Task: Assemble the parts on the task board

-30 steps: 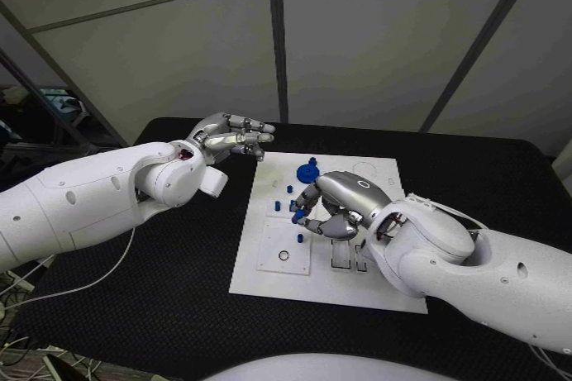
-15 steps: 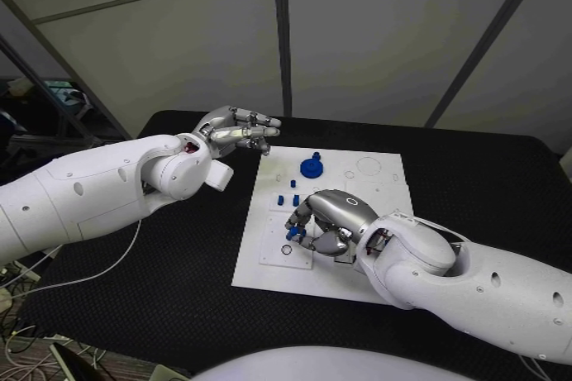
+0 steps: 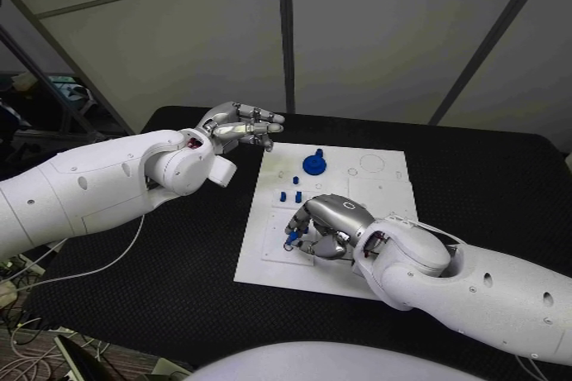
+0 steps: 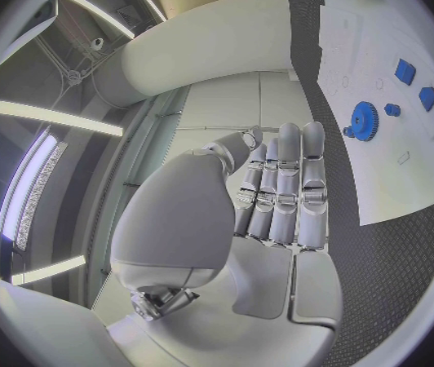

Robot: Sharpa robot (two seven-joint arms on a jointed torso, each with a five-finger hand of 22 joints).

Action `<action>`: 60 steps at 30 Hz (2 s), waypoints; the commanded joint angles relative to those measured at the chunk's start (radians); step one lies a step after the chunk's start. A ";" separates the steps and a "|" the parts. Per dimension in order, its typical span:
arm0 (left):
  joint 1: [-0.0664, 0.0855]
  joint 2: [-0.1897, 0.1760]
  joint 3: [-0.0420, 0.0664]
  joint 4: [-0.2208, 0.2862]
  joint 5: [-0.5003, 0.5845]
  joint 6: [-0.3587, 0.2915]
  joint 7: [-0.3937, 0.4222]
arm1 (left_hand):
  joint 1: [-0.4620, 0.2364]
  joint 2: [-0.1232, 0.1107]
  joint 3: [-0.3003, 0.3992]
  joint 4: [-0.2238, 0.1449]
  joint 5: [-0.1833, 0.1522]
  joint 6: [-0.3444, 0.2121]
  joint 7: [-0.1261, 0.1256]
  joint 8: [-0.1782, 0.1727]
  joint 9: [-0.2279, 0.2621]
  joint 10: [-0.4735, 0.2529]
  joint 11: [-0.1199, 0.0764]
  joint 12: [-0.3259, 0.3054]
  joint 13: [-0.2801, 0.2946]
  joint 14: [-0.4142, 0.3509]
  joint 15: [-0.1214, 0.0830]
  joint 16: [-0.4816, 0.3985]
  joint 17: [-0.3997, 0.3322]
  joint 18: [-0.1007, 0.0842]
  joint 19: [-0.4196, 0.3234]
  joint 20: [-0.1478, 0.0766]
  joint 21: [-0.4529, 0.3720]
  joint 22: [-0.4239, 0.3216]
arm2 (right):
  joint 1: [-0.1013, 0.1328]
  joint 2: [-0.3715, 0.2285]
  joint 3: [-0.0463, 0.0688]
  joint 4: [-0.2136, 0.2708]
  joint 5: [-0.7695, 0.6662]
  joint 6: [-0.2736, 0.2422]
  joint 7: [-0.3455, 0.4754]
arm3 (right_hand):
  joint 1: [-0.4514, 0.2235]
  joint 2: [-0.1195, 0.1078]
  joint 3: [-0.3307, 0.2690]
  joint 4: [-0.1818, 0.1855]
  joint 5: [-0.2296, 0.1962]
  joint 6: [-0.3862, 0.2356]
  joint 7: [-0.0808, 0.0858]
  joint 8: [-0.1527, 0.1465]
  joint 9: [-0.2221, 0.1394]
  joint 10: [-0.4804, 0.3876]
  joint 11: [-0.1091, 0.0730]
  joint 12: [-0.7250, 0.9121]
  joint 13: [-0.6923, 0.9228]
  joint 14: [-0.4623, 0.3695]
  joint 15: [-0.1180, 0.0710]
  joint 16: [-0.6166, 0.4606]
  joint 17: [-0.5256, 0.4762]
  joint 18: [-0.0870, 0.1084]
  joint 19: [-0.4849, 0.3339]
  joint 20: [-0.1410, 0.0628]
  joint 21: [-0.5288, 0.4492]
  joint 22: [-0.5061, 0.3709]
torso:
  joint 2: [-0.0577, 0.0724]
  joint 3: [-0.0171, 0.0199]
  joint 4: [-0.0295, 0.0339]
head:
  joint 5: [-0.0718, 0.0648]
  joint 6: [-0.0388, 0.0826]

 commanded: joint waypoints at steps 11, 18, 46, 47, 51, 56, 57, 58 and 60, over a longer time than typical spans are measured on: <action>0.001 0.003 0.001 -0.002 0.004 0.012 0.002 | 0.004 0.005 0.002 -0.007 0.003 -0.001 0.004 0.003 0.001 -0.009 0.000 0.004 0.001 -0.001 0.002 -0.003 -0.002 -0.005 -0.003 0.000 -0.002 0.002 | 0.000 0.009 -0.003 -0.007 0.010 0.044 0.023 | 0.004 0.004 0.003 -0.002 0.008 0.004 0.000 0.003 0.002 0.006 -0.002 -0.005 0.000 0.048 -0.008 0.005 -0.001 -0.009 0.003 -0.003 0.002 -0.003 | 0.000 0.0005 -0.0009 | 0.007 -0.008; 0.001 0.004 0.001 -0.002 0.004 0.013 0.002 | 0.004 0.005 0.002 -0.007 0.003 -0.001 0.004 0.003 0.001 -0.009 0.000 0.004 0.001 -0.001 0.002 -0.003 -0.002 -0.005 -0.003 0.000 -0.002 0.002 | 0.000 0.011 -0.003 -0.016 0.011 0.056 0.022 | 0.004 0.004 0.003 -0.002 0.008 0.004 0.000 0.003 0.002 0.006 -0.002 -0.005 0.000 0.048 -0.008 0.005 -0.001 -0.009 0.003 -0.003 0.002 -0.003 | 0.000 -0.0003 -0.0003 | 0.010 -0.011; 0.001 0.003 0.001 0.000 0.004 0.025 -0.004 | 0.003 0.003 0.002 -0.010 0.003 -0.003 0.006 0.004 0.000 -0.012 0.001 0.005 0.000 -0.002 0.003 -0.004 -0.003 -0.005 -0.004 0.000 -0.001 0.003 | -0.001 0.031 -0.013 -0.039 -0.034 0.083 -0.021 | -0.047 -0.070 -0.059 0.010 -0.001 -0.104 0.018 -0.035 -0.018 -0.076 0.024 -0.049 -0.004 0.044 0.014 0.005 -0.010 -0.005 -0.010 0.016 -0.014 -0.024 | -0.002 0.0002 -0.0018 | 0.009 -0.014; 0.001 0.003 0.001 0.000 0.004 0.026 -0.004 | 0.003 0.003 0.002 -0.010 0.003 -0.003 0.006 0.004 0.000 -0.012 0.001 0.005 0.000 -0.002 0.003 -0.004 -0.003 -0.005 -0.004 0.000 -0.001 0.003 | -0.001 0.031 -0.013 -0.038 -0.034 0.080 -0.021 | -0.048 -0.072 -0.065 0.011 -0.002 -0.117 0.017 -0.035 -0.019 -0.082 0.023 -0.049 -0.004 0.044 0.015 0.006 -0.011 -0.005 -0.010 0.016 -0.014 -0.025 | -0.001 0.0001 -0.0015 | 0.008 -0.013; 0.001 0.003 0.001 -0.001 0.004 0.030 -0.004 | 0.001 0.003 0.002 -0.010 0.002 -0.004 0.006 0.004 0.000 -0.013 0.002 0.005 0.000 -0.003 0.004 -0.004 -0.003 -0.006 -0.005 0.000 -0.001 0.004 | -0.001 0.030 -0.013 -0.035 -0.032 0.059 -0.019 | -0.047 -0.072 -0.079 0.013 -0.007 -0.147 0.014 -0.035 -0.019 -0.092 0.021 -0.044 -0.002 0.043 0.013 0.006 -0.012 -0.005 -0.009 0.016 -0.016 -0.026 | -0.001 -0.0001 -0.0007 | 0.007 -0.012; 0.001 0.003 0.001 -0.001 0.004 0.033 -0.007 | 0.001 0.003 0.002 -0.010 0.002 -0.004 0.006 0.004 0.000 -0.013 0.002 0.005 0.000 -0.003 0.004 -0.004 -0.003 -0.005 -0.005 0.000 -0.001 0.004 | -0.001 0.023 -0.013 -0.030 -0.018 -0.009 -0.003 | -0.046 -0.071 -0.111 0.017 -0.018 -0.204 0.004 -0.035 -0.019 -0.117 0.022 -0.035 -0.001 0.043 0.013 0.009 -0.010 -0.005 -0.007 0.015 -0.017 -0.027 | -0.001 -0.0005 -0.0010 | 0.004 -0.008; 0.001 0.003 0.001 -0.001 0.004 0.033 -0.008 | 0.001 0.003 0.002 -0.010 0.002 -0.004 0.006 0.004 0.000 -0.013 0.002 0.005 0.000 -0.003 0.004 -0.004 -0.003 -0.005 -0.005 0.000 -0.001 0.004 | -0.003 0.021 -0.013 -0.027 -0.014 -0.030 0.004 | -0.045 -0.070 -0.118 0.017 -0.020 -0.212 0.004 -0.034 -0.019 -0.123 0.023 -0.032 -0.001 0.043 0.014 0.010 -0.010 -0.005 -0.007 0.016 -0.018 -0.027 | -0.001 -0.0005 -0.0011 | 0.003 -0.008; 0.001 0.003 0.001 -0.001 0.004 0.034 -0.008 | 0.001 0.003 0.002 -0.010 0.002 -0.004 0.006 0.004 0.000 -0.013 0.002 0.005 0.000 -0.003 0.004 -0.004 -0.003 -0.005 -0.005 0.000 -0.001 0.004 | -0.004 0.017 -0.013 -0.024 -0.010 -0.051 0.011 | -0.044 -0.070 -0.125 0.018 -0.022 -0.219 0.004 -0.034 -0.018 -0.128 0.024 -0.030 -0.001 0.043 0.014 0.010 -0.010 -0.005 -0.007 0.016 -0.018 -0.028 | -0.002 -0.0005 -0.0014 | 0.004 -0.008; 0.001 0.002 0.001 -0.002 0.004 0.035 -0.008 | 0.001 0.003 0.002 -0.010 0.002 -0.004 0.006 0.004 0.000 -0.013 0.002 0.005 0.000 -0.003 0.004 -0.004 -0.003 -0.005 -0.005 0.000 -0.001 0.004 | -0.007 0.008 -0.013 -0.016 -0.001 -0.092 0.028 | -0.042 -0.068 -0.134 0.018 -0.025 -0.225 0.003 -0.034 -0.018 -0.133 0.024 -0.025 0.000 0.043 0.015 0.010 -0.010 -0.005 -0.006 0.016 -0.018 -0.028 | -0.002 0.0000 -0.0016 | 0.003 -0.006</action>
